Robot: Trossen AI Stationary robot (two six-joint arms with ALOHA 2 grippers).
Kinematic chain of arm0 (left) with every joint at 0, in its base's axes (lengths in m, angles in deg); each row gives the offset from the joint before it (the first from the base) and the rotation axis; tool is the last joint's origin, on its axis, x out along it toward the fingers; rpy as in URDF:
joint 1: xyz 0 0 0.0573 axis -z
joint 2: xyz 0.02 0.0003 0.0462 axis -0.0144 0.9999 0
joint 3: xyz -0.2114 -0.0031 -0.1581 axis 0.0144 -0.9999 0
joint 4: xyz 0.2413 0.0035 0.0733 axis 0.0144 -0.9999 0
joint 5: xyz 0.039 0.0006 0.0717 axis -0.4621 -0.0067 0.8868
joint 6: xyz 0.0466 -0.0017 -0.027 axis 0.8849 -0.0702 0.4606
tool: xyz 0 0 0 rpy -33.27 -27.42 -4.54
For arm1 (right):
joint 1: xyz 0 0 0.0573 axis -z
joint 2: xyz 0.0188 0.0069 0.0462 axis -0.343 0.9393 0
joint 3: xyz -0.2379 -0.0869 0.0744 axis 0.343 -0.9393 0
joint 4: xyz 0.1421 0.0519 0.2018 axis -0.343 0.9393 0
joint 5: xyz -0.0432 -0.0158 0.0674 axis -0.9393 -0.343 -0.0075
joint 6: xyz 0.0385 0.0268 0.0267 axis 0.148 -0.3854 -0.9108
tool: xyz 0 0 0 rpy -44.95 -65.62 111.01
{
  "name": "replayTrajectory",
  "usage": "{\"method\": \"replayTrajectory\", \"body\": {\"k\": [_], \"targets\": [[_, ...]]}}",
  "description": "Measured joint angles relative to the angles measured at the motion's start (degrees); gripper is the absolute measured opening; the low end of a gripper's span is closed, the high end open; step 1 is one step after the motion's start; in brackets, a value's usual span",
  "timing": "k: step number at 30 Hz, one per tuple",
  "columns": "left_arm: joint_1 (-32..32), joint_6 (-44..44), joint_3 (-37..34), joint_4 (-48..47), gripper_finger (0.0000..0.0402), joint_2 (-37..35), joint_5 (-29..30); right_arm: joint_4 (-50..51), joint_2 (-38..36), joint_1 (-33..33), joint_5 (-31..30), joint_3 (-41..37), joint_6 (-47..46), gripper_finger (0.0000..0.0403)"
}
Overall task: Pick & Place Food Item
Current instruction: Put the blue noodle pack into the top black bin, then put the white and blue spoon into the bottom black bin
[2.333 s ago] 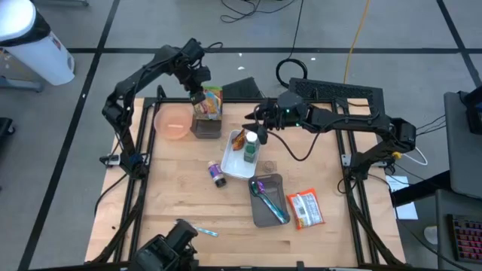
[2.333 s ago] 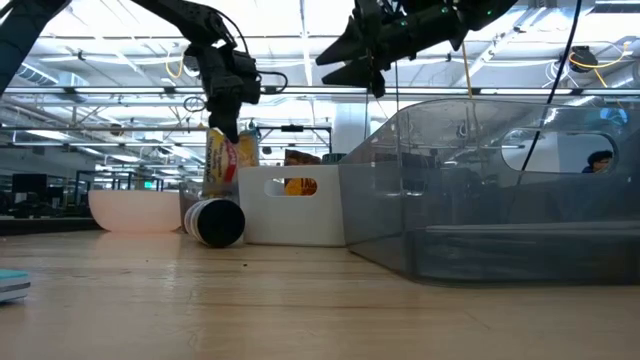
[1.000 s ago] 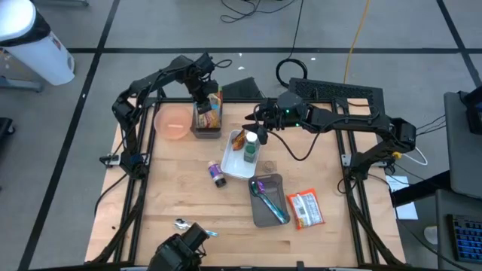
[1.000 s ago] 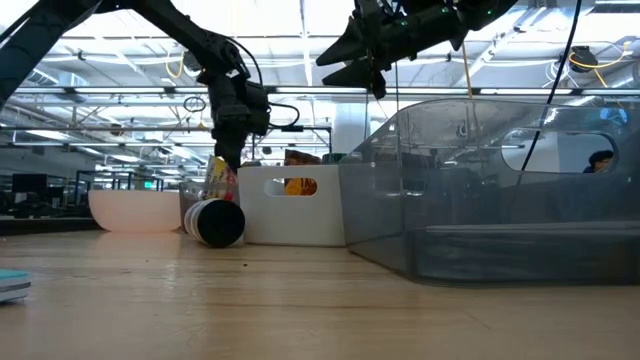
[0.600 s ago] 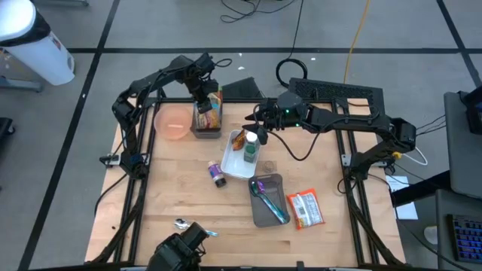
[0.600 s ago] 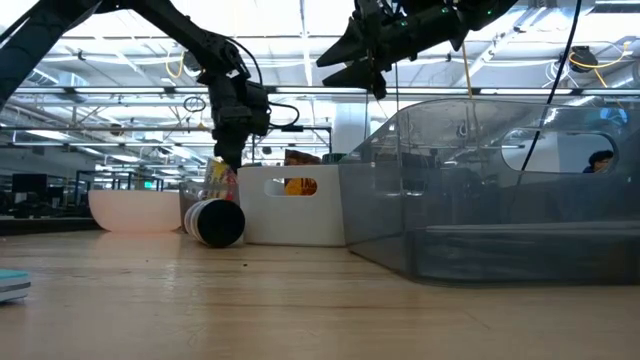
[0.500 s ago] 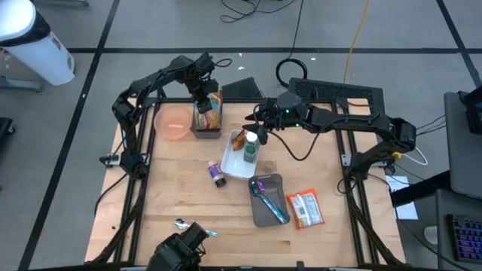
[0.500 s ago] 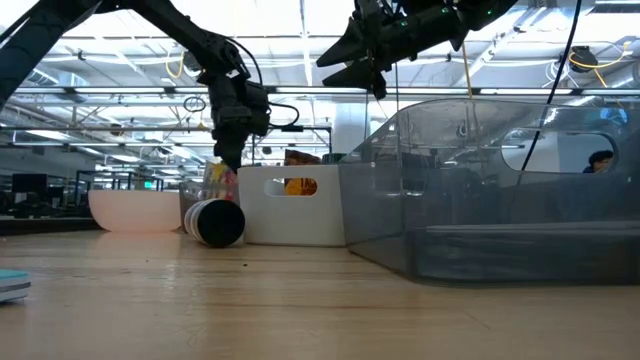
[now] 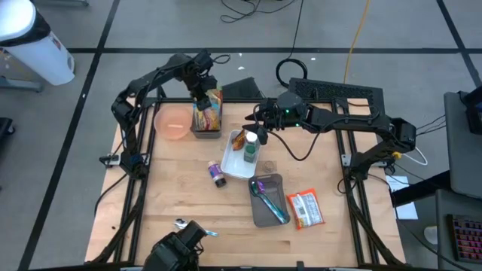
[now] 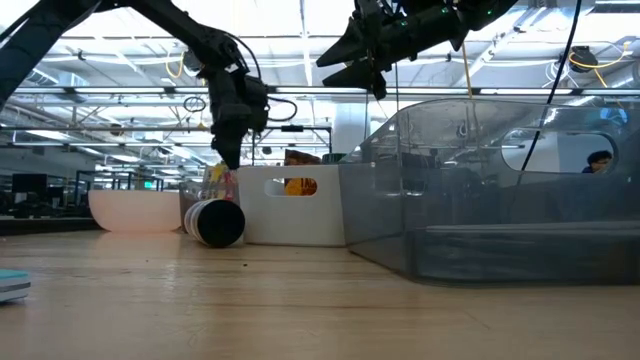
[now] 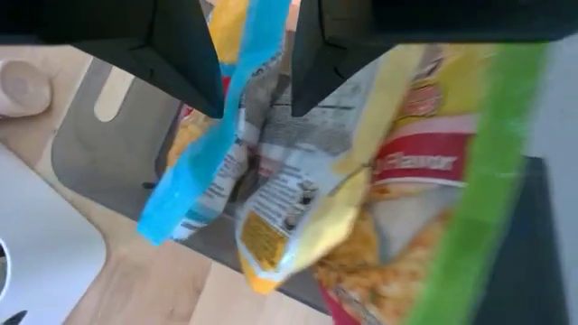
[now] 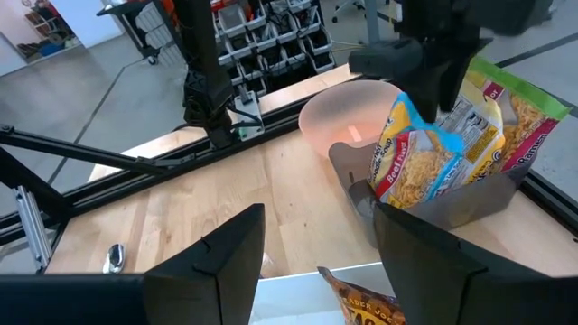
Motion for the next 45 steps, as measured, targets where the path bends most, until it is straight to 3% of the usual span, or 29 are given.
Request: {"method": "replayTrajectory", "body": {"k": [9,14,18,24,28,35,41,45], "targets": [[1.3,-5.1,12.1,-6.5,0.0145,0.0,-0.3,0.0,0.0,0.0,0.0,0.0,-0.1,0.0201],[4.0,-10.2,18.4,-12.8,0.0145,-0.3,-8.9,1.8,0.0,-0.1,0.1,0.0,-1.5,0.0201],[8.2,-12.7,18.4,-15.1,0.0145,-4.0,-15.3,8.9,-1.7,-0.1,0.1,0.0,-0.5,0.0201],[19.1,-21.5,17.3,-11.9,0.0145,-11.7,-14.3,22.5,-5.4,-0.8,0.0,0.0,4.1,0.0201],[28.4,-32.3,16.7,-5.0,0.0145,-15.7,-9.6,23.1,-9.1,-2.2,0.0,-3.4,6.0,0.0201],[46.4,-51.9,16.1,4.4,0.0145,-17.3,7.2,17.5,-17.9,-4.6,2.6,-16.8,1.6,0.0201],[60.1,-65.0,16.0,6.5,0.0145,-14.7,21.9,0.0,-25.1,-5.0,13.1,-29.3,-8.9,0.0201],[66.4,-73.5,16.0,2.8,0.0145,-13.2,27.4,-15.5,-27.7,-5.0,13.5,-34.8,-15.1,0.0201]]}}
